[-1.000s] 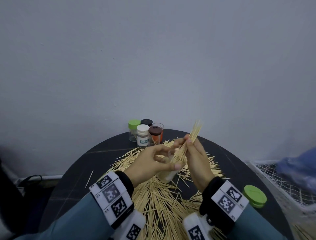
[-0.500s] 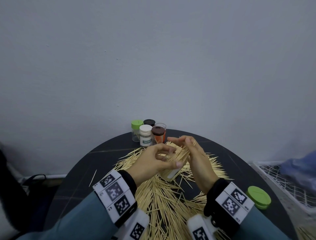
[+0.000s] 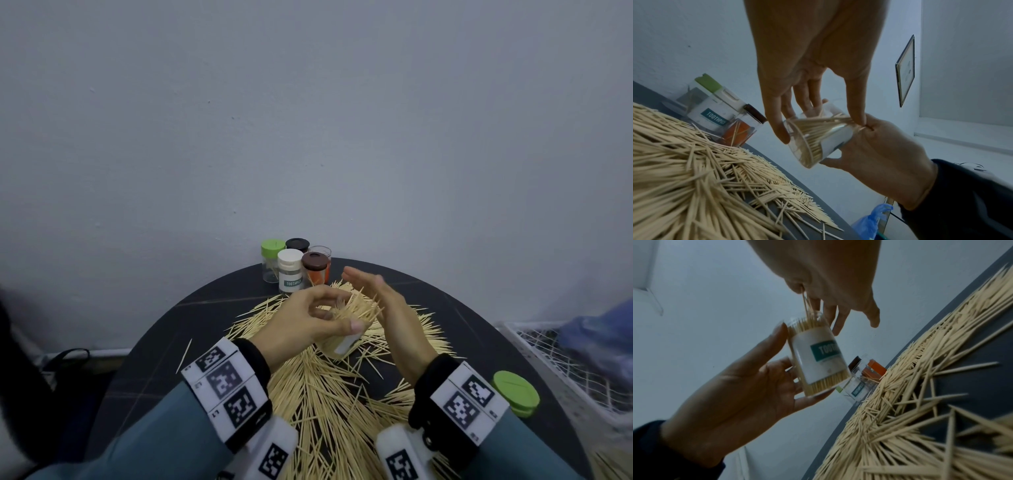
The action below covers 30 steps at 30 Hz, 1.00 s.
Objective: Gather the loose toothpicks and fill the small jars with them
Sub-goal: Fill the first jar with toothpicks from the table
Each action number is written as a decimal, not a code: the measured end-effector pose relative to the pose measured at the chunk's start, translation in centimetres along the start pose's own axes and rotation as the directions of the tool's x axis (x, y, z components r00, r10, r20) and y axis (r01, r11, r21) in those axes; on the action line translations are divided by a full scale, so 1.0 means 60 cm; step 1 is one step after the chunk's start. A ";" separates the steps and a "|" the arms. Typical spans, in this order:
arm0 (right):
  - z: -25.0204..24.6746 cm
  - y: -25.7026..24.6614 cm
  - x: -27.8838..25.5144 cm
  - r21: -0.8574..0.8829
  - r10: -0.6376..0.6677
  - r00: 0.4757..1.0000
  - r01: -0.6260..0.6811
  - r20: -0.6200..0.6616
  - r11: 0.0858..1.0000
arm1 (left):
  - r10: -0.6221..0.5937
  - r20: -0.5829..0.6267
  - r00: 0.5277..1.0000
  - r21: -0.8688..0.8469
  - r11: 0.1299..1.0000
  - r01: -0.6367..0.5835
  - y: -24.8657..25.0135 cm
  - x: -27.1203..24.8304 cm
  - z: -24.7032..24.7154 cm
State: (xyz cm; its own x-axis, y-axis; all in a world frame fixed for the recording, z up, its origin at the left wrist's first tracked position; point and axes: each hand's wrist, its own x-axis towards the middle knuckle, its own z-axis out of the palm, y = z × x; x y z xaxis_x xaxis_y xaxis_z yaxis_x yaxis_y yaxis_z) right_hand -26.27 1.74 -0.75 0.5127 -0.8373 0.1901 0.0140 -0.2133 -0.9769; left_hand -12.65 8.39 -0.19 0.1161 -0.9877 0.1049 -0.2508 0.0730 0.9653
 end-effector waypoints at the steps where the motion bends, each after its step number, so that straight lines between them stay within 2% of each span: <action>1: 0.000 0.001 -0.001 -0.026 0.018 1.000 -0.017 0.022 1.000 | 0.007 -0.003 1.000 0.001 1.000 -0.007 0.001 0.000 0.000; 4: 0.002 0.003 -0.002 -0.084 0.076 0.993 -0.069 0.087 0.994 | 0.026 -0.027 0.999 -0.004 1.000 -0.026 0.003 -0.001 0.000; 9: -0.006 0.006 0.004 -0.109 0.094 0.994 -0.087 0.062 0.990 | 0.038 -0.078 0.996 -0.032 0.999 -0.040 0.005 -0.001 -0.002; 14: -0.010 0.008 0.004 -0.137 0.171 0.979 -0.155 0.111 0.978 | 0.062 -0.120 0.991 0.011 0.998 -0.062 -0.001 0.002 -0.006; 16: -0.012 0.009 0.005 -0.112 0.115 0.990 -0.105 0.078 0.988 | 0.079 -0.126 0.989 0.060 0.996 -0.072 -0.003 0.002 -0.006; 18: -0.017 0.008 0.007 -0.095 -0.011 1.000 0.011 0.005 0.995 | 0.105 -0.139 0.985 0.128 0.988 -0.087 -0.004 0.002 -0.007; 21: -0.024 0.005 0.009 -0.182 -0.161 0.987 0.155 -0.021 0.971 | 0.136 -0.159 0.978 0.206 0.973 -0.102 -0.006 0.003 -0.008; 28: -0.018 0.009 0.006 -0.304 -0.217 0.974 0.226 0.061 0.926 | 0.175 -0.195 0.965 0.295 0.949 -0.112 -0.013 0.005 -0.011; 30: -0.019 0.010 0.007 -0.345 -0.239 0.970 0.241 0.049 0.907 | 0.185 -0.189 0.964 0.318 0.941 -0.118 -0.014 0.005 -0.011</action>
State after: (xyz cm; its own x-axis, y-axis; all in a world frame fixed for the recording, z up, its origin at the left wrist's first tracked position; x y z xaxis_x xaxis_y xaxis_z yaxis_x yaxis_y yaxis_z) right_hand -27.04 0.69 -1.14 0.5361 -0.7362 0.4130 -0.1603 -0.5691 -0.8065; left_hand -11.74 8.10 -0.81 0.2475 -0.9129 0.3245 -0.5548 0.1411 0.8199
